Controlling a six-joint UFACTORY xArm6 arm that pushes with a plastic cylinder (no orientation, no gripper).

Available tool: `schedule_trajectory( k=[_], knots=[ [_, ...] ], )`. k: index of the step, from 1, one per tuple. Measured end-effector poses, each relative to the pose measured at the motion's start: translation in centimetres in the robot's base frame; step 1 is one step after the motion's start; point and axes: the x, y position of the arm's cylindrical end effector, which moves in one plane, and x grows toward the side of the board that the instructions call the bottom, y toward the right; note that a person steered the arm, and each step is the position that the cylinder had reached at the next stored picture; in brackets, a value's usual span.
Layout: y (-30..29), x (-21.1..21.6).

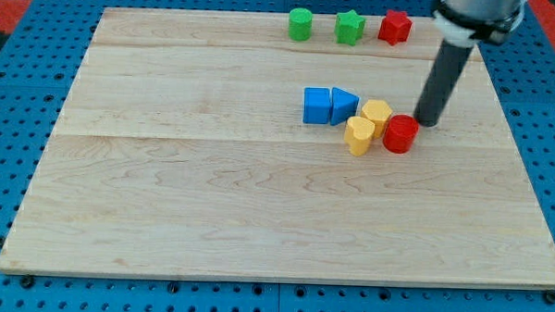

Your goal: Slide the yellow hexagon towards the top center

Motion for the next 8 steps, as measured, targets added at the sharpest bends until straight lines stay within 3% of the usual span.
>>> schedule_trajectory(
  k=[1, 3, 4, 5, 6, 8],
  knots=[
    [-9.0, -0.2],
    [-15.6, -5.7],
    [-17.6, -8.3],
    [-20.8, -7.7],
    [-23.7, -11.6],
    [-23.3, -15.1]
  ],
)
